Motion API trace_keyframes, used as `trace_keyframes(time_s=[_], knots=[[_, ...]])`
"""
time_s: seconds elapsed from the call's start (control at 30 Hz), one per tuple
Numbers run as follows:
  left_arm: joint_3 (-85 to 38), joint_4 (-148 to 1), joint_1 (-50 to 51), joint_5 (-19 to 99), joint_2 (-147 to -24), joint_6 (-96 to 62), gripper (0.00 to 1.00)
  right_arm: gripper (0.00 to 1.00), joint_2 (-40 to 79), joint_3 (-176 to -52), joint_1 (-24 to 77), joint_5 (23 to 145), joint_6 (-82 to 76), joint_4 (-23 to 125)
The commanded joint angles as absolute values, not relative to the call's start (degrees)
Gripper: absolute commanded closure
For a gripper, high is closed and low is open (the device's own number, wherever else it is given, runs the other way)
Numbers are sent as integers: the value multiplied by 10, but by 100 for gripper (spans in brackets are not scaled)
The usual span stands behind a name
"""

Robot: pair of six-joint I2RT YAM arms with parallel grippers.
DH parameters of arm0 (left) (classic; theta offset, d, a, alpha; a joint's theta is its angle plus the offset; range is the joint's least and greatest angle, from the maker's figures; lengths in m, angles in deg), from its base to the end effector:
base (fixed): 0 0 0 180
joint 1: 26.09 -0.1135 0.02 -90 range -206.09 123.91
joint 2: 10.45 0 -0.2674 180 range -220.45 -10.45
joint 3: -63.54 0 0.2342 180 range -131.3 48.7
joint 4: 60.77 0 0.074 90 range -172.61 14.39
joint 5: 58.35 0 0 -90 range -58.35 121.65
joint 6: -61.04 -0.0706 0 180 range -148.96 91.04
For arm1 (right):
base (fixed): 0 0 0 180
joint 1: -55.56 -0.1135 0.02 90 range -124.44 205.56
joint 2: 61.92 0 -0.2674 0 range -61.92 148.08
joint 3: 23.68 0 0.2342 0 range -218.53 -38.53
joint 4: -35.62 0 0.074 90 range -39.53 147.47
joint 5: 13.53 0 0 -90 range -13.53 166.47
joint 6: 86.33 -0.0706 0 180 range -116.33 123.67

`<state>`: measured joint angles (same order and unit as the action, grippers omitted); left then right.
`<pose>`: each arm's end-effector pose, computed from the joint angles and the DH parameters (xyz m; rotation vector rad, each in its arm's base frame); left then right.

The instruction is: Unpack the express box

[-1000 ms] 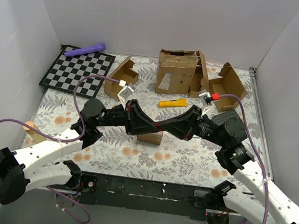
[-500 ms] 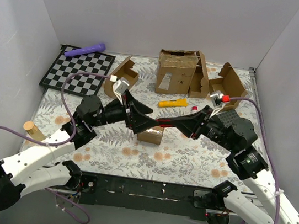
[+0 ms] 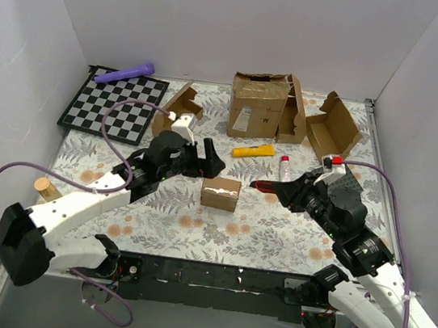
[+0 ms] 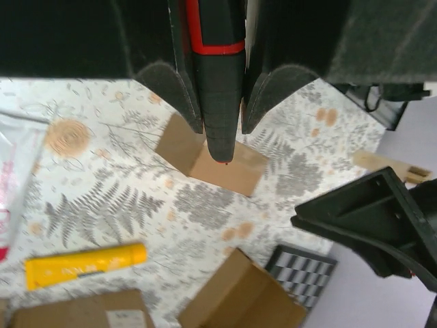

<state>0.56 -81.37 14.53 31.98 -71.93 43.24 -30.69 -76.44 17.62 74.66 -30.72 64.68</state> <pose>0.1994 -0.1716 0.3073 -0.5787 2.0626 -1.2739 0.1217 0.0920 0.3191 -0.0306 1.7880 0.9021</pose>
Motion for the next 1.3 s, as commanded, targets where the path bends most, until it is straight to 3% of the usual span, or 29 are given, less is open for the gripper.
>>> trace_keyframes(time_s=[0.0, 0.17, 0.67, 0.97, 1.27], knots=[[-4, -928, 145, 251, -762, 440, 7, 99, -305, -761, 178, 655, -325, 652], [13, -913, 145, 235, -762, 446, 4, 99, -298, -757, 177, 603, -311, 673], [25, -901, 144, 269, -831, 464, 11, 99, -238, -722, 178, 642, -309, 658], [76, -868, 145, 312, -787, 498, 24, 99, -191, -710, 178, 674, -312, 586], [111, -830, 145, 348, -765, 518, 46, 99, -103, -737, 177, 687, -305, 527]])
